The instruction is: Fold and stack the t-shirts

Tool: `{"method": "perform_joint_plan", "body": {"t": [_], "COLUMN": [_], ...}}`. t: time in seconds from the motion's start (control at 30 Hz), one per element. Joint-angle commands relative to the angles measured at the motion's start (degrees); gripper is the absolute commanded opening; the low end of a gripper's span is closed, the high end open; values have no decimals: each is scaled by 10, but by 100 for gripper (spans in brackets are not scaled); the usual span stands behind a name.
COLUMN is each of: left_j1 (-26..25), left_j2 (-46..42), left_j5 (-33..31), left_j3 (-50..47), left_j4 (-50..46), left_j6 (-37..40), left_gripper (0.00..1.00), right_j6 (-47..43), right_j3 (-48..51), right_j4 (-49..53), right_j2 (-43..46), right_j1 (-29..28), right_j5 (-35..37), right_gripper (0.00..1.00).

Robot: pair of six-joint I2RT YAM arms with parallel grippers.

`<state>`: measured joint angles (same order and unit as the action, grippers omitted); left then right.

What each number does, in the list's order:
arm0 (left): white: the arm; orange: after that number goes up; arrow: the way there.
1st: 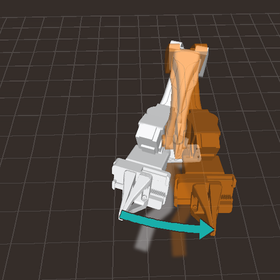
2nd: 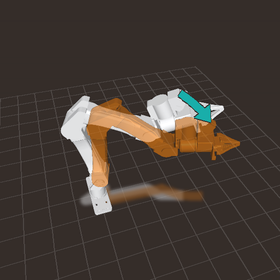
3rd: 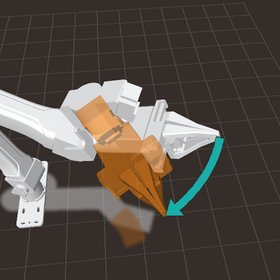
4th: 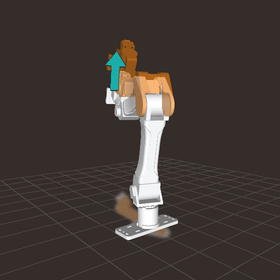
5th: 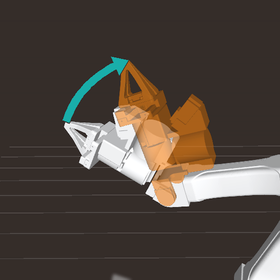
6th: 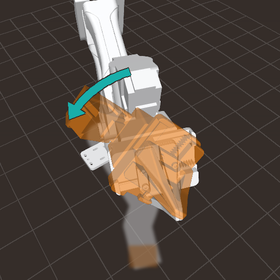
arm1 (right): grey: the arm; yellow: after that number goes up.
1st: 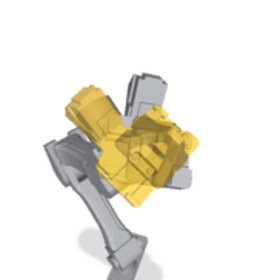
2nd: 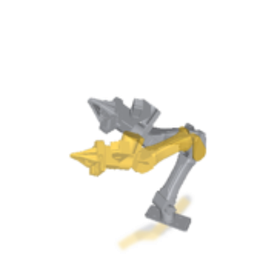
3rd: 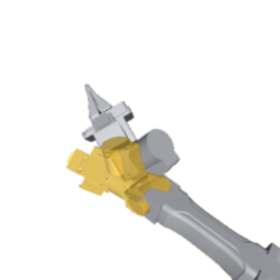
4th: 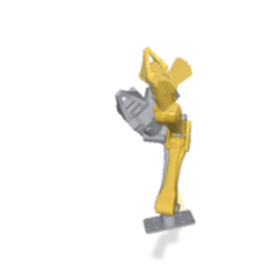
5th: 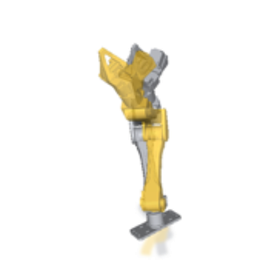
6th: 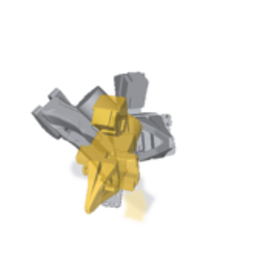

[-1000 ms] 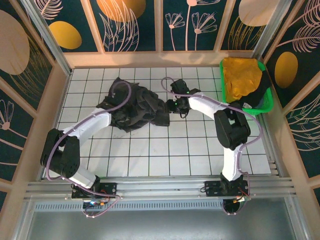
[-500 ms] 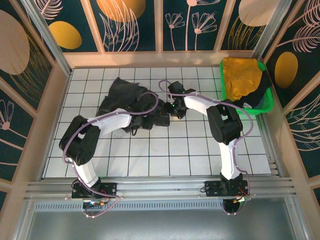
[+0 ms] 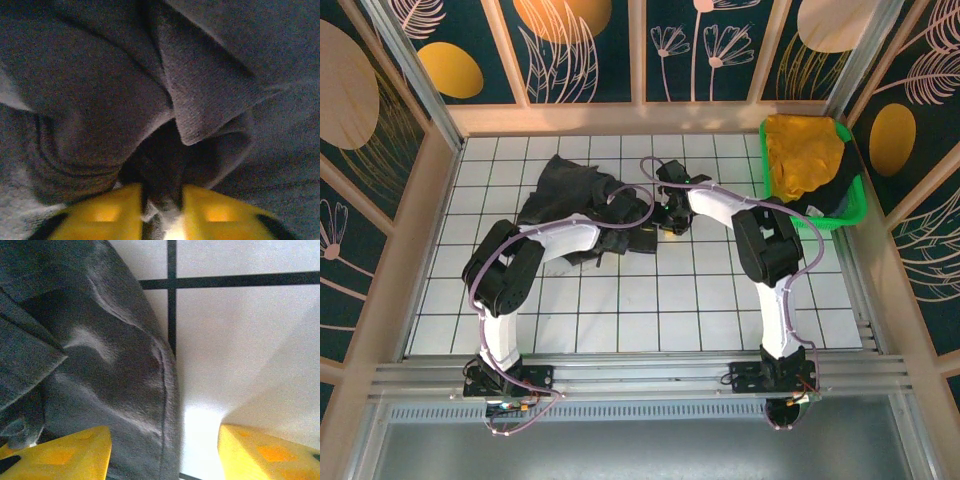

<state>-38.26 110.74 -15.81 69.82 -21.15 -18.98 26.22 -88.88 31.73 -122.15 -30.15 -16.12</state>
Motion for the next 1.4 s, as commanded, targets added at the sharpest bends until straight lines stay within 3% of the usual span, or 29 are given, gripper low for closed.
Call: {"method": "perform_joint_plan", "body": {"t": [0.0,0.1,0.37,0.43,0.57,0.7,0.87,1.37], "left_j1": [2,1,1,2,11,41,98,129], "left_j2": [-27,-46,-89,-101,-131,-193,-256,-318], "left_j5": [-21,-17,5,7,-7,-29,-37,-214], "left_j3": [-19,-24,-37,-42,-48,-44,-13,204], "left_j4": [8,10,12,13,5,-14,-28,0], "left_j6": [11,-2,-36,-42,-62,-96,-129,-109], "left_gripper": [13,2,0,0,0,0,0,0], "right_j6": [13,14,24,24,30,43,28,-93], "right_j3": [-22,-35,-52,-67,-79,-40,-2,-186], "right_j4": [5,7,-13,-10,-6,-22,-39,-9], "right_j2": [-44,-52,-74,-84,-89,-33,69,187], "right_j1": [-9,-9,-19,-22,-22,-7,51,120], "right_j5": [-41,-39,-54,-54,-21,59,135,274], "right_gripper": [57,55,39,31,0,0,0,0]}}
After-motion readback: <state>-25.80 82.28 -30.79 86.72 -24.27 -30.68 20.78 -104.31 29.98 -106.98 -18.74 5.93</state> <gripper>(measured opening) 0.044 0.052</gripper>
